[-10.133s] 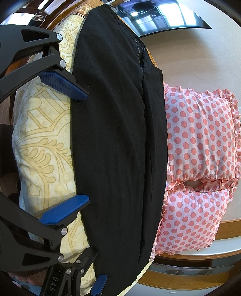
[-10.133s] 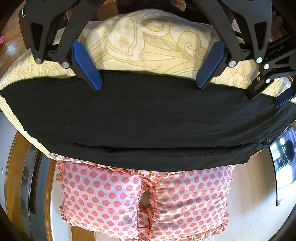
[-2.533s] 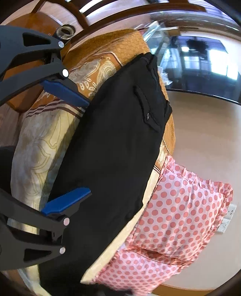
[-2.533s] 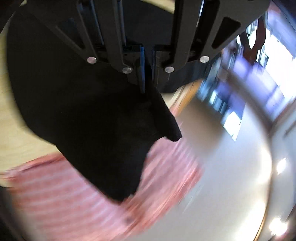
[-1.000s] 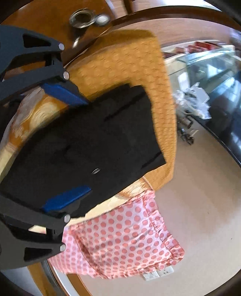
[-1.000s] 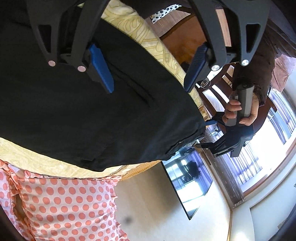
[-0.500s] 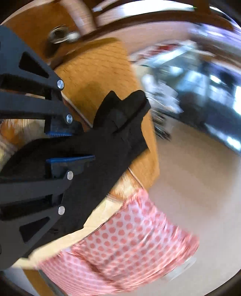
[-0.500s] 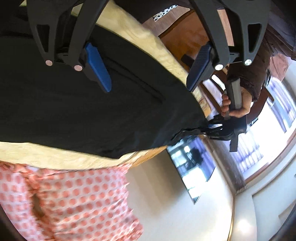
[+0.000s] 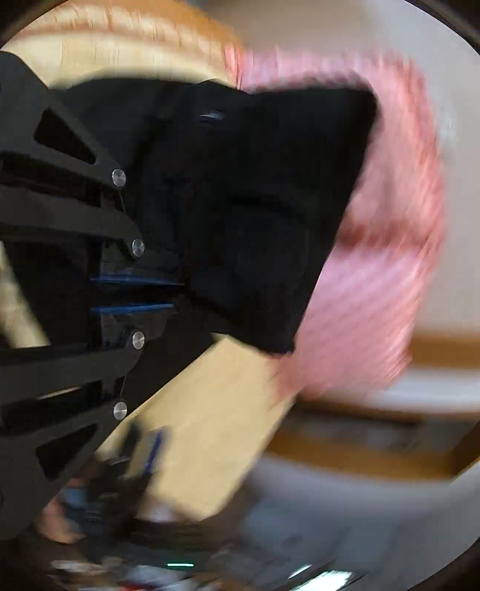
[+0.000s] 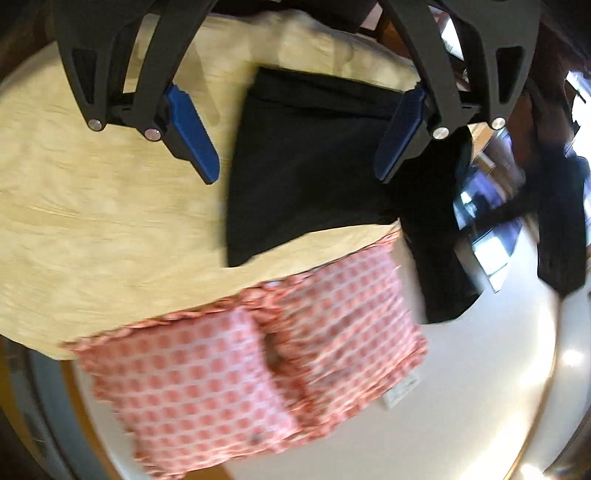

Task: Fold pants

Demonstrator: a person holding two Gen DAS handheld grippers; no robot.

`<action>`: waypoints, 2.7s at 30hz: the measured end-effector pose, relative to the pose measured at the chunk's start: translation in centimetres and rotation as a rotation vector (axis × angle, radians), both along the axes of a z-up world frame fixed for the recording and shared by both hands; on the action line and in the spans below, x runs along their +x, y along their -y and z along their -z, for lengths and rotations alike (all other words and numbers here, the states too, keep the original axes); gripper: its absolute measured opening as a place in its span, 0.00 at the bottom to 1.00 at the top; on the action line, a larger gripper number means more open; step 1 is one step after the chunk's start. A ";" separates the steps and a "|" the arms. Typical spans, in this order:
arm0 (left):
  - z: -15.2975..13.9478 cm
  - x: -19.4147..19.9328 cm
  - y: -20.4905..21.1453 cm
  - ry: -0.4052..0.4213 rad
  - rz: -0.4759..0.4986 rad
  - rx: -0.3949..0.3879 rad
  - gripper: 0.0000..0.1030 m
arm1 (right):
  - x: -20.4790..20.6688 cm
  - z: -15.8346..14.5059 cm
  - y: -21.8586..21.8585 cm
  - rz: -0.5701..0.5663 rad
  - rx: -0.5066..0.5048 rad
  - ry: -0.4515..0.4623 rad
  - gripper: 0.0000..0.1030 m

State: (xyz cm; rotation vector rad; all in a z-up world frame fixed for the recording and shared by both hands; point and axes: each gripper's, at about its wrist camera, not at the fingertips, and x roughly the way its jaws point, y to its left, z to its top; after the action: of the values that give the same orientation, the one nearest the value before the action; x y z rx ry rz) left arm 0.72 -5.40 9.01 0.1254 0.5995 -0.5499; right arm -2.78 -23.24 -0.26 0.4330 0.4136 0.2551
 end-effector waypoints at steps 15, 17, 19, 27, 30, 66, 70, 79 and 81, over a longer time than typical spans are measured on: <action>3.5 -2.6 3.7 -0.063 0.125 -0.020 0.05 | 0.4 0.3 4.7 0.061 0.144 -0.003 0.84; 6.1 -2.3 4.8 -0.118 0.137 0.029 0.05 | 0.6 0.1 4.8 0.058 0.168 0.000 0.84; 6.9 -2.6 5.0 -0.091 0.139 0.038 0.06 | 1.3 -0.3 4.8 0.025 0.206 -0.005 0.84; 3.4 -4.0 0.7 -0.060 0.144 -0.017 0.13 | 7.0 -1.4 0.5 -0.024 -0.001 -0.147 0.68; 2.5 -2.6 -2.4 -0.047 0.020 -0.043 0.65 | 9.0 -0.6 -1.0 -0.028 -0.077 -0.229 0.55; 4.7 4.9 -11.8 -0.187 -0.248 -0.075 0.90 | 8.0 0.0 -0.9 -0.044 -0.112 -0.256 0.63; 2.2 7.0 -14.5 -0.156 -0.306 -0.102 0.90 | 11.4 0.0 0.9 -0.035 -0.055 -0.331 0.63; 4.6 14.9 -16.6 -0.392 -0.289 -0.122 0.84 | 14.0 1.2 0.9 -0.110 -0.022 -0.359 0.49; 5.1 15.5 -16.0 -0.415 -0.269 -0.107 0.81 | 13.9 1.3 1.0 -0.116 -0.016 -0.354 0.47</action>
State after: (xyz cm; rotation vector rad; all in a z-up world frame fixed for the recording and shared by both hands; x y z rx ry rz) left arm 16.23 10.61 3.86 -0.1745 0.9723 -0.3445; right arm 11.11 -24.28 -1.52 0.4394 0.7883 0.2884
